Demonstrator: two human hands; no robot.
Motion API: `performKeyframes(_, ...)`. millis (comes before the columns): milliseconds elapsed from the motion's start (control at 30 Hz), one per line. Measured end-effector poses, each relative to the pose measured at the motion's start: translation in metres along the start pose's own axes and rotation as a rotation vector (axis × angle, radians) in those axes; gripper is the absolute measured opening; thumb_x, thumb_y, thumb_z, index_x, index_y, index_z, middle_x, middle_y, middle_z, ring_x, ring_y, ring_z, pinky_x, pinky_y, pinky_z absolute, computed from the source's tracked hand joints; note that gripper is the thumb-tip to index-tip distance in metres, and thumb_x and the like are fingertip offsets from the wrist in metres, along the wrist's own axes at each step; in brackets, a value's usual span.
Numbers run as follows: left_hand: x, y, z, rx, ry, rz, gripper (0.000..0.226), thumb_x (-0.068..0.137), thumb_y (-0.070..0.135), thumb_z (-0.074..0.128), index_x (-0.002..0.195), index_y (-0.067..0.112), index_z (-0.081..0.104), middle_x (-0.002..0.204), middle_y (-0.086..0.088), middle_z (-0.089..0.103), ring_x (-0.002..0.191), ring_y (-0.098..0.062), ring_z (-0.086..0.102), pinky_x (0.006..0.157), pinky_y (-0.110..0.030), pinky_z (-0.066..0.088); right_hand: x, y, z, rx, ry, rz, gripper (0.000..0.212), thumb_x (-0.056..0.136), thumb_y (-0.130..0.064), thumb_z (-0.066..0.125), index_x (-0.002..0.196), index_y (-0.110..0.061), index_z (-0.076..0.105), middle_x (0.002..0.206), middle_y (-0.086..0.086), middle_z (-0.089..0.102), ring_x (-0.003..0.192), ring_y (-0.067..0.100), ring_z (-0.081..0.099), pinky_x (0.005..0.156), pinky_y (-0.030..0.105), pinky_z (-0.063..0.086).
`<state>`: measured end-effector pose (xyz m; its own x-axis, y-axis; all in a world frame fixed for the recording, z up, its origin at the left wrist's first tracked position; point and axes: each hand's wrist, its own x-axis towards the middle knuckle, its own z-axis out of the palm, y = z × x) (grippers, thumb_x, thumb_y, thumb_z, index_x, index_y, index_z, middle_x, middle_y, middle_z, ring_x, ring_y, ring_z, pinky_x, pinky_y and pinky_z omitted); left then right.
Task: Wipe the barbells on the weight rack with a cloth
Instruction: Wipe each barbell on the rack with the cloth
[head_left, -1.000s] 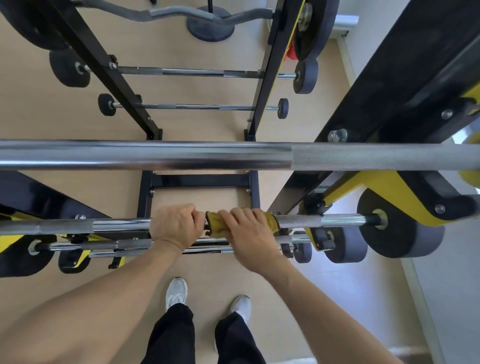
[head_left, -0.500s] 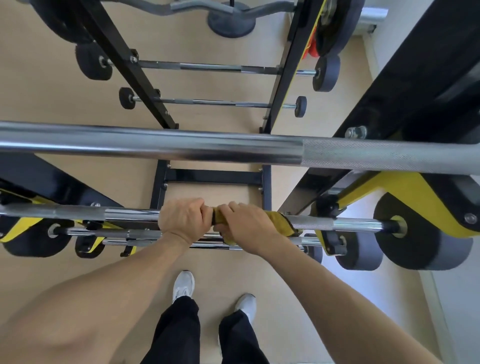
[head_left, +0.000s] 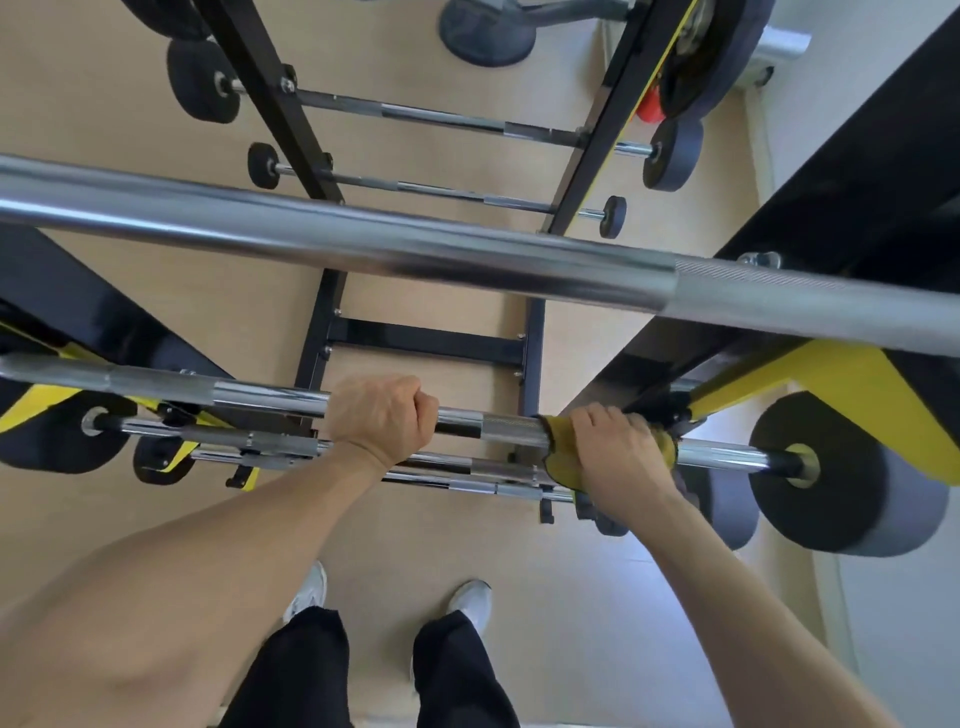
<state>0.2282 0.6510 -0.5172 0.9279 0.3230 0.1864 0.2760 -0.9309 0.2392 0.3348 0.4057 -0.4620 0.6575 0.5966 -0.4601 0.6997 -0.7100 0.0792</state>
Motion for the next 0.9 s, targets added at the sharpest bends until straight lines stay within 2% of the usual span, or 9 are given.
performKeyframes(100,0.001,0.002,-0.002,0.04,-0.101,-0.039,0.043,0.091,0.037,0.027,0.051,0.025,0.037,0.043,0.006,0.039,0.038,-0.013,0.032,0.047,-0.018,0.016,0.01,-0.051,-0.006,0.097,0.096,-0.083,0.043,0.085,-0.016,0.07,0.122,-0.019,0.047,0.115,0.001,0.057,0.106,0.021,0.055,0.099,0.037,0.042)
performKeyframes(167,-0.001,0.003,-0.005,0.021,-0.156,-0.069,0.048,0.093,0.04,0.026,0.052,0.023,0.044,0.045,0.005,0.044,0.04,-0.013,0.043,0.044,-0.021,0.033,0.015,-0.076,-0.01,0.11,0.149,-0.091,0.046,0.086,-0.02,0.07,0.126,-0.019,0.047,0.118,0.002,0.056,0.109,0.022,0.053,0.1,0.037,0.041)
performKeyframes(233,0.001,0.003,-0.012,-0.046,-0.203,-0.095,0.047,0.094,0.04,0.032,0.055,0.021,0.051,0.048,0.004,0.049,0.045,-0.015,0.052,0.049,-0.029,0.049,0.013,-0.086,-0.01,0.127,0.139,-0.051,0.05,0.091,-0.024,0.066,0.135,-0.019,0.043,0.127,0.003,0.053,0.116,0.024,0.049,0.106,0.039,0.037)
performKeyframes(300,0.001,0.003,-0.018,-0.144,-0.21,-0.098,0.041,0.097,0.039,0.041,0.063,0.02,0.055,0.055,0.004,0.053,0.052,-0.015,0.055,0.057,-0.035,0.054,0.009,-0.093,-0.008,0.146,0.123,-0.037,0.058,0.093,-0.024,0.064,0.143,-0.019,0.036,0.135,0.004,0.049,0.124,0.027,0.045,0.112,0.042,0.031)
performKeyframes(400,-0.01,-0.016,-0.029,-0.451,-0.022,-0.081,0.01,0.093,0.026,0.053,0.089,0.017,0.058,0.085,0.003,0.059,0.08,-0.014,0.053,0.079,-0.033,0.049,0.012,-0.125,-0.012,0.21,0.191,-0.08,0.056,0.099,-0.032,0.054,0.149,-0.018,0.032,0.139,0.004,0.047,0.127,0.027,0.044,0.114,0.045,0.029)
performKeyframes(467,-0.029,-0.047,-0.045,-0.558,0.152,-0.118,0.011,0.086,0.013,0.056,0.097,0.013,0.056,0.095,-0.001,0.056,0.089,-0.015,0.048,0.083,-0.028,0.042,0.024,-0.161,-0.018,0.202,0.207,-0.123,0.055,0.102,-0.041,0.04,0.151,-0.017,0.027,0.138,0.003,0.047,0.126,0.027,0.044,0.113,0.045,0.03)
performKeyframes(600,-0.068,-0.144,-0.08,-0.454,0.361,-0.337,0.016,0.079,0.007,0.054,0.095,0.007,0.056,0.096,-0.007,0.056,0.092,-0.019,0.046,0.084,-0.029,0.037,0.061,-0.262,-0.04,0.143,0.197,-0.226,0.066,0.1,-0.053,0.019,0.153,-0.014,0.019,0.136,0.007,0.046,0.121,0.03,0.046,0.105,0.048,0.035)
performKeyframes(767,-0.105,-0.26,-0.119,-0.281,0.508,-0.545,0.021,0.075,0.002,0.054,0.095,0.001,0.054,0.098,-0.017,0.054,0.095,-0.031,0.046,0.089,-0.031,0.031,0.108,-0.395,-0.071,0.054,0.207,-0.306,0.055,0.1,-0.049,0.036,0.138,-0.01,0.034,0.126,0.011,0.051,0.109,0.031,0.05,0.091,0.047,0.041)
performKeyframes(900,-0.114,-0.323,-0.133,-0.255,0.47,-0.63,0.027,0.078,0.005,0.053,0.105,0.0,0.052,0.109,-0.02,0.053,0.102,-0.037,0.048,0.094,-0.048,0.043,0.13,-0.478,-0.091,0.09,0.169,-0.372,0.081,0.097,-0.063,0.032,0.151,-0.003,0.022,0.14,0.016,0.044,0.125,0.036,0.044,0.102,0.052,0.037)
